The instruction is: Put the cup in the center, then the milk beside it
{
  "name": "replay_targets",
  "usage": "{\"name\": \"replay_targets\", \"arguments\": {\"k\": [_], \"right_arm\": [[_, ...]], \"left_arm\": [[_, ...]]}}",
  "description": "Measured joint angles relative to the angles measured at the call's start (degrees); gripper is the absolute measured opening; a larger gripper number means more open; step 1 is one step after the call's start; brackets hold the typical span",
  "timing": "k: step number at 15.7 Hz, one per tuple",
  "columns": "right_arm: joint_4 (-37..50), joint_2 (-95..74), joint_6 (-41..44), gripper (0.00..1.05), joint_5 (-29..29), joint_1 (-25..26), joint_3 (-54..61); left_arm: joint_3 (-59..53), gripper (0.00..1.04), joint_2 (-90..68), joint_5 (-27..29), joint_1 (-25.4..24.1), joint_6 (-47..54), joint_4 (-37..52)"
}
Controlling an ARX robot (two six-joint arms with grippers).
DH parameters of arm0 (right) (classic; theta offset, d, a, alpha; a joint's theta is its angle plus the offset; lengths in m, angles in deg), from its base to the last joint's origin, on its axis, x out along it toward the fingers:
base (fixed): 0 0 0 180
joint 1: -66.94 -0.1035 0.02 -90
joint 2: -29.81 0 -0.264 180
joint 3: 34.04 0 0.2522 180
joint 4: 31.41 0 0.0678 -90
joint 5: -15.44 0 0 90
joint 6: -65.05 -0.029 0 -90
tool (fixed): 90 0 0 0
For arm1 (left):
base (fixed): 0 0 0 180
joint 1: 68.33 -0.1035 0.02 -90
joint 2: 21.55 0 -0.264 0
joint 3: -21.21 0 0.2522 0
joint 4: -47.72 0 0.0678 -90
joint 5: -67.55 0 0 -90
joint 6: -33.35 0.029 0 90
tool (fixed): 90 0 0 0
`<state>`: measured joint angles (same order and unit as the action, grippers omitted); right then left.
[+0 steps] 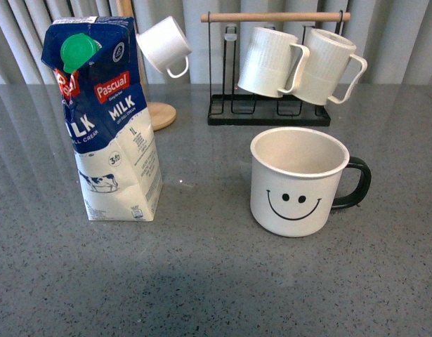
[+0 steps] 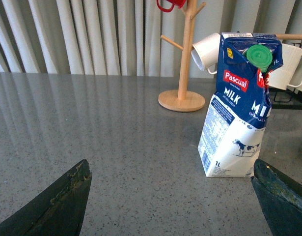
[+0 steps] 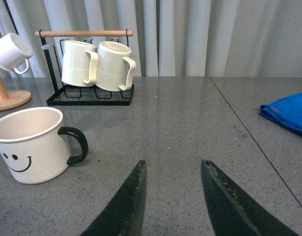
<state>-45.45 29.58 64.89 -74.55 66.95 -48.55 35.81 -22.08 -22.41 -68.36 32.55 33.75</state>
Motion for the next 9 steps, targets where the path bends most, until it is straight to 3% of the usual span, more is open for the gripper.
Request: {"name": "replay_targets", "arguments": {"k": [5, 6, 9], "right_arm": [[0.00, 0.00, 0.00, 0.92, 0.00, 0.00, 0.00], [0.00, 0.00, -0.02, 1.00, 0.00, 0.00, 0.00], [0.00, 0.00, -0.02, 0.98, 0.00, 0.00, 0.00]], "left_arm": [[0.00, 0.98, 0.00, 0.00, 0.00, 0.00, 0.00], [0.00, 0.98, 0.00, 0.00, 0.00, 0.00, 0.00], [0.00, 0.98, 0.00, 0.00, 0.00, 0.00, 0.00]]}}
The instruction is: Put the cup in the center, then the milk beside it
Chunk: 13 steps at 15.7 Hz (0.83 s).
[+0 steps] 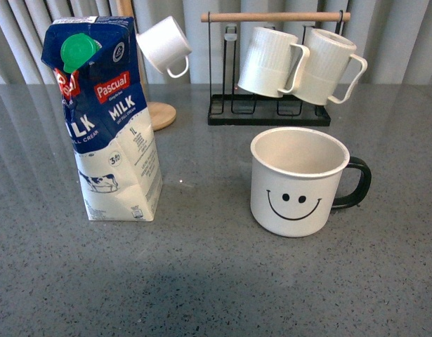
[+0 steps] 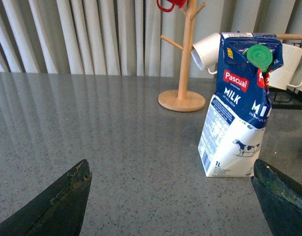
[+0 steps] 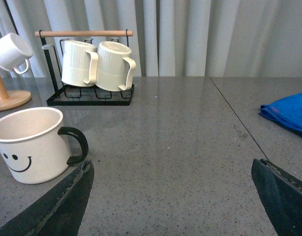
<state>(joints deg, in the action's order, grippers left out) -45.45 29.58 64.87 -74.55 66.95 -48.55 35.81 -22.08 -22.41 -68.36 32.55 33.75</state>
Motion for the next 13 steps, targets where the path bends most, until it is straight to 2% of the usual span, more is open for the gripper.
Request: {"name": "replay_targets", "arguments": {"k": [6, 7, 8, 10, 13], "right_arm": [[0.00, 0.00, 0.00, 0.98, 0.00, 0.00, 0.00], [-0.04, 0.00, 0.00, 0.98, 0.00, 0.00, 0.00], [0.02, 0.00, 0.00, 0.98, 0.00, 0.00, 0.00], [-0.02, 0.00, 0.00, 0.98, 0.00, 0.00, 0.00], [0.00, 0.00, 0.02, 0.98, 0.00, 0.00, 0.00]], "left_arm": [[0.02, 0.98, -0.07, -0.02, 0.00, -0.07, -0.44], [1.84, 0.98, -2.32, 0.04, 0.46, -0.85, -6.45], [3.61, 0.98, -7.08, 0.46, 1.88, -1.88, -6.75], [7.43, 0.98, -12.35, 0.61, 4.46, -2.56, -0.66], [15.43, 0.98, -29.03, 1.40, 10.67, -4.04, 12.55]]}}
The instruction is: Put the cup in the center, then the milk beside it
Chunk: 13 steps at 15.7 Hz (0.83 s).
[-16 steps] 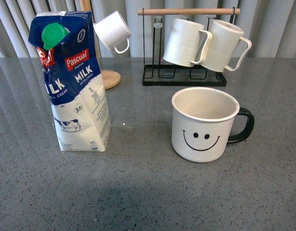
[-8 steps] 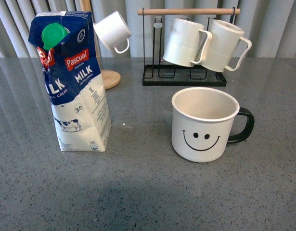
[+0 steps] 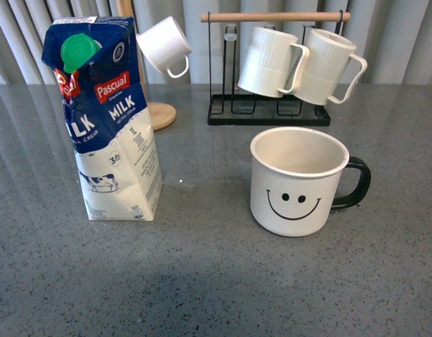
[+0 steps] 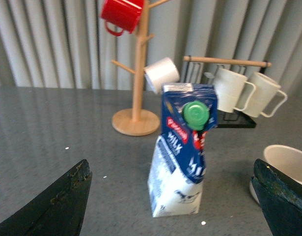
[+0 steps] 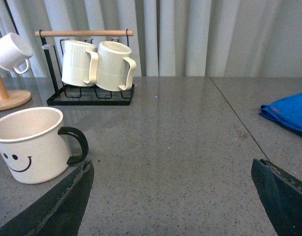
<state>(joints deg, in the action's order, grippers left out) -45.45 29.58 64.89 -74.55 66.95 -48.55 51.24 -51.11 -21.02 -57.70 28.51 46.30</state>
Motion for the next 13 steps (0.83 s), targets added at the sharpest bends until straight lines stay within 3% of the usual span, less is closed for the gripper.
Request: {"name": "replay_targets", "arguments": {"k": [3, 6, 11, 12, 13], "right_arm": [[0.00, 0.00, 0.00, 0.98, 0.00, 0.00, 0.00], [0.00, 0.00, 0.00, 0.98, 0.00, 0.00, 0.00], [0.00, 0.00, 0.00, 0.98, 0.00, 0.00, 0.00], [0.00, -0.02, 0.00, 0.98, 0.00, 0.00, 0.00], [0.00, 0.00, -0.02, 0.98, 0.00, 0.00, 0.00]], "left_arm": [[9.92, 0.98, -18.40, 0.74, 4.52, -0.35, 5.90], [20.31, 0.98, -36.11, 2.25, 7.41, -0.66, 5.95], [24.44, 0.98, -50.86, 6.49, 6.12, 1.64, 10.38], [24.44, 0.94, -51.82, 6.80, 6.75, 1.75, 10.29], [24.28, 0.83, -52.06, 7.61, 7.63, 1.79, 11.52]]}}
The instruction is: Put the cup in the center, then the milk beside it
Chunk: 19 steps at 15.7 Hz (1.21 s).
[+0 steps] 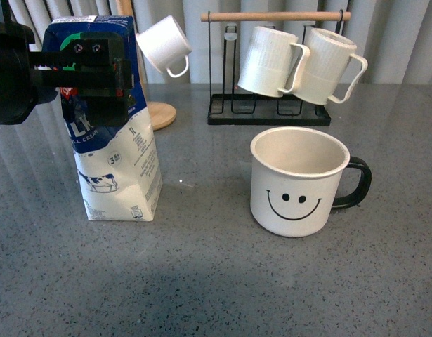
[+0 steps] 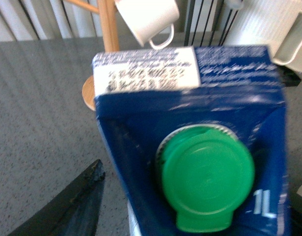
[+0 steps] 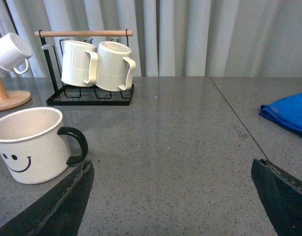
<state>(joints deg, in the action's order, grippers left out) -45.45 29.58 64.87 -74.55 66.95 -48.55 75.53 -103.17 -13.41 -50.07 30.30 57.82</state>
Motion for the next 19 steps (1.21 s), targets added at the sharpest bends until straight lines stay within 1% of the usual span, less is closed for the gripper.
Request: {"name": "replay_targets", "arguments": {"k": [3, 7, 8, 12, 15, 19], "right_arm": [[0.00, 0.00, 0.00, 0.98, 0.00, 0.00, 0.00], [0.00, 0.00, 0.02, 0.98, 0.00, 0.00, 0.00], [0.00, -0.02, 0.00, 0.98, 0.00, 0.00, 0.00], [0.00, 0.00, 0.02, 0.98, 0.00, 0.00, 0.00], [0.00, 0.00, 0.00, 0.98, 0.00, 0.00, 0.00], [0.00, -0.02, 0.00, 0.98, 0.00, 0.00, 0.00]], "left_arm": [[-0.17, 0.49, 0.04, 1.60, 0.70, 0.15, 2.60], [-0.52, 0.07, 0.72, 2.16, 1.11, 0.42, 1.86], [-0.72, 0.02, 1.40, 2.43, 1.60, 0.44, 1.49], [-1.22, 0.03, 6.14, 5.53, 4.55, 0.07, 1.81], [-1.79, 0.03, 7.10, 9.07, 8.94, -2.47, 4.11], [-2.25, 0.03, 4.52, 13.92, 14.69, -6.49, 7.34]]}}
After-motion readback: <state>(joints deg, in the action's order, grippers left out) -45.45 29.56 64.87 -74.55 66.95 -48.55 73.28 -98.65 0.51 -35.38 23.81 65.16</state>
